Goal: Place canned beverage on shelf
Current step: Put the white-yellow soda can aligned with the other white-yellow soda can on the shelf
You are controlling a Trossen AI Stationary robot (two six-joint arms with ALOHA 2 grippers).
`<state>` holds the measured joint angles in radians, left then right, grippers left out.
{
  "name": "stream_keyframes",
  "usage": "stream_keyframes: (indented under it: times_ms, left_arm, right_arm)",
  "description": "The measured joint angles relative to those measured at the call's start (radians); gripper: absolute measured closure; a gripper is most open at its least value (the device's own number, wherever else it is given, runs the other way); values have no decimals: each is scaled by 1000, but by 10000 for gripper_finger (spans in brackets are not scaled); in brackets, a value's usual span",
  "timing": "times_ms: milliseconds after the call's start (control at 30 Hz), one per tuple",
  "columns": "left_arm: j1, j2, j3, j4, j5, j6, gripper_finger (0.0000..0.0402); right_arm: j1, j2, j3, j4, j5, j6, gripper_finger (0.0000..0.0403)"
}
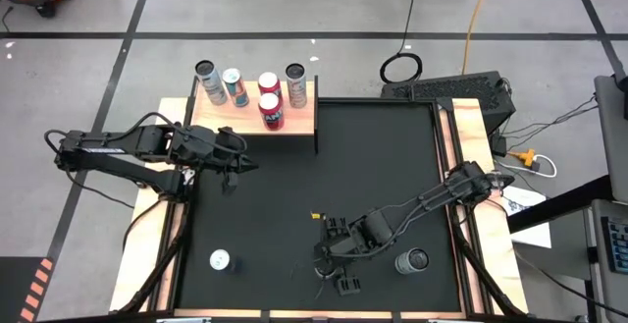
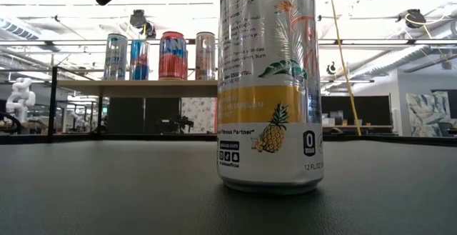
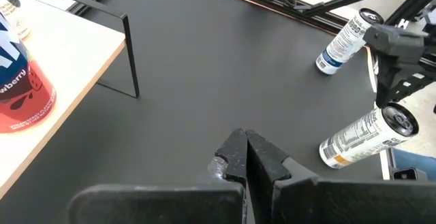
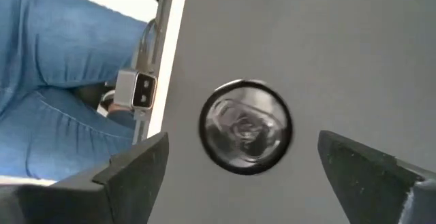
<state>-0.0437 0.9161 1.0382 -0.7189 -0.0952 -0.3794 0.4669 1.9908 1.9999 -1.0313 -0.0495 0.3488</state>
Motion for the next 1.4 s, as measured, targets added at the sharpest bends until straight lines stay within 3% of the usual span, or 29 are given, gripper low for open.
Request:
stream_keyframes:
  times_ms: [833, 1033, 1300, 1400]
  left_arm:
    - [0, 0, 0, -1, -33, 2, 401]
    - [0, 0, 0, -1, -43, 3, 401]
    - [0, 0, 0, -1, -45, 3, 401]
    - [0, 0, 0, -1, -58, 3, 401]
  right_arm:
    - [6, 71, -2, 10, -4, -33, 51]
    - [7, 69, 0, 11, -4, -22, 100]
    - [4, 69, 0, 28, 23, 48, 203]
    - [-2, 69, 0, 31, 23, 76, 207]
